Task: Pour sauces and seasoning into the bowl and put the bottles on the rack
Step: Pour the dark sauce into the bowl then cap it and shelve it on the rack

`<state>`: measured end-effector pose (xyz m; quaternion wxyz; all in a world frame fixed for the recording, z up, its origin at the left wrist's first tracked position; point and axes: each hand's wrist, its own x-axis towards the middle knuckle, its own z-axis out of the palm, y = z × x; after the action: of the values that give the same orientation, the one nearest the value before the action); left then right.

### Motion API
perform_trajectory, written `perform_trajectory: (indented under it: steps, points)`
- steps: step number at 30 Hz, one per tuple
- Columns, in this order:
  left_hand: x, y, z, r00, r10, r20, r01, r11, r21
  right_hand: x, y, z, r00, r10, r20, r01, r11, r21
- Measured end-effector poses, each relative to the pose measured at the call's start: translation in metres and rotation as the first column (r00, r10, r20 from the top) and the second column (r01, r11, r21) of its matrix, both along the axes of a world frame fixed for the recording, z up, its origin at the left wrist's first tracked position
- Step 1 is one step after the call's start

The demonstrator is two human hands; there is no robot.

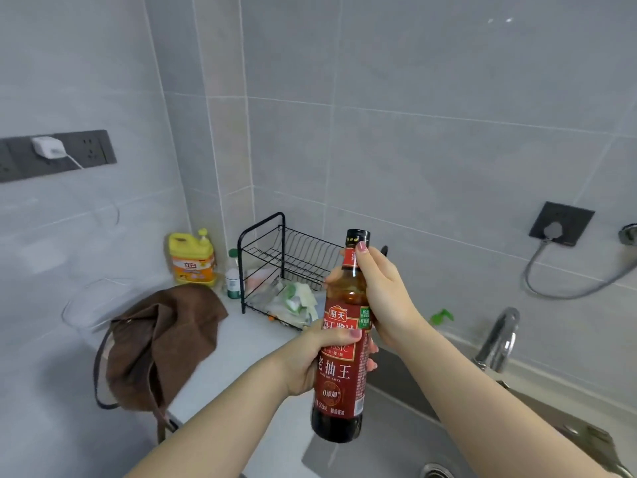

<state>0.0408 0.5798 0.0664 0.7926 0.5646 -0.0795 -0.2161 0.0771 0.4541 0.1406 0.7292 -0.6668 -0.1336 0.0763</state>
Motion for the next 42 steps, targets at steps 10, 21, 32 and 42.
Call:
perform_trajectory:
  steps: [10, 21, 32, 42]
  points:
    - [0.062, 0.069, -0.008, 0.987, 0.145, -0.068, -0.141, 0.988, 0.058, 0.088, 0.075, -0.018, 0.988, 0.153, -0.037, -0.153, 0.988, 0.01]
    - [0.161, 0.141, -0.001, 0.962, 0.269, -0.05, -0.266, 0.962, 0.062, 0.191, 0.145, -0.013, 0.984, 0.16, -0.076, -0.156, 0.986, 0.056]
    - [0.291, 0.205, -0.005, 0.989, 0.146, -0.01, -0.143, 0.976, 0.162, 0.288, 0.193, -0.011, 0.997, -0.082, -0.002, 0.082, 0.996, -0.048]
    - [0.402, 0.228, -0.019, 0.992, 0.076, 0.102, -0.102, 0.954, 0.281, 0.365, 0.21, -0.018, 0.945, -0.305, 0.119, 0.321, 0.933, -0.161]
